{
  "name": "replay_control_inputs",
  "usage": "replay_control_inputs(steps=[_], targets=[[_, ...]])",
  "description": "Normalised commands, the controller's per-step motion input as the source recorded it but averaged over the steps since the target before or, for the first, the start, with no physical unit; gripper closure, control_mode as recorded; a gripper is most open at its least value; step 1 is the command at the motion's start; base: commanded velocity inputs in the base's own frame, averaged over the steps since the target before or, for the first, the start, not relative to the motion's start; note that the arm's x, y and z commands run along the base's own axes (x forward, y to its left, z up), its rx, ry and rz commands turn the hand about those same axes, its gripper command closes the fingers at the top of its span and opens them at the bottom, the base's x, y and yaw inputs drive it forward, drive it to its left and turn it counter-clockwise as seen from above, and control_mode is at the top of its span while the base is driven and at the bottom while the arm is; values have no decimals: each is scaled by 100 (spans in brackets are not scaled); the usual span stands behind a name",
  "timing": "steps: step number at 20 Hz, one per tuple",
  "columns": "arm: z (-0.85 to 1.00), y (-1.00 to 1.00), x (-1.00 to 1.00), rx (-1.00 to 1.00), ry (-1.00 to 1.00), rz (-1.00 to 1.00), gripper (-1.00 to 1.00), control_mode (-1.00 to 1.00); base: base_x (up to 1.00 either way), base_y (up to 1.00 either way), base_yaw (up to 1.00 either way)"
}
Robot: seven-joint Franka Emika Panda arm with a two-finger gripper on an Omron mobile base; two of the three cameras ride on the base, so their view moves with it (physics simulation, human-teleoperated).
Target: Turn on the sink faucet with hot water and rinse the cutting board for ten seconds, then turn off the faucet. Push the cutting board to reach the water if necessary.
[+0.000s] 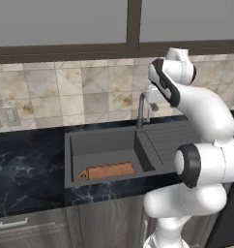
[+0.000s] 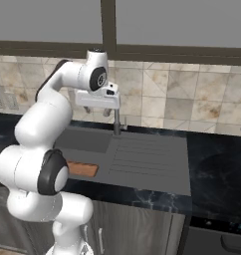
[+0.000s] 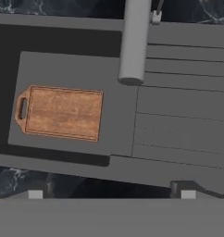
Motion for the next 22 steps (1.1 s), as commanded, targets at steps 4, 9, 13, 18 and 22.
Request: replay_control_inputs(steps=[4, 9, 13, 18, 22], targets=[[-14, 0, 44, 0, 0, 0, -100, -100, 0, 0, 0], [-1, 0, 41, 0, 0, 0, -100, -100, 0, 0, 0], [0, -4, 33, 0, 0, 0, -100, -100, 0, 0, 0], [-5, -1, 35, 0, 0, 0, -100, -100, 0, 0, 0], [-15, 0, 37, 0, 0, 0, -100, -100, 0, 0, 0]])
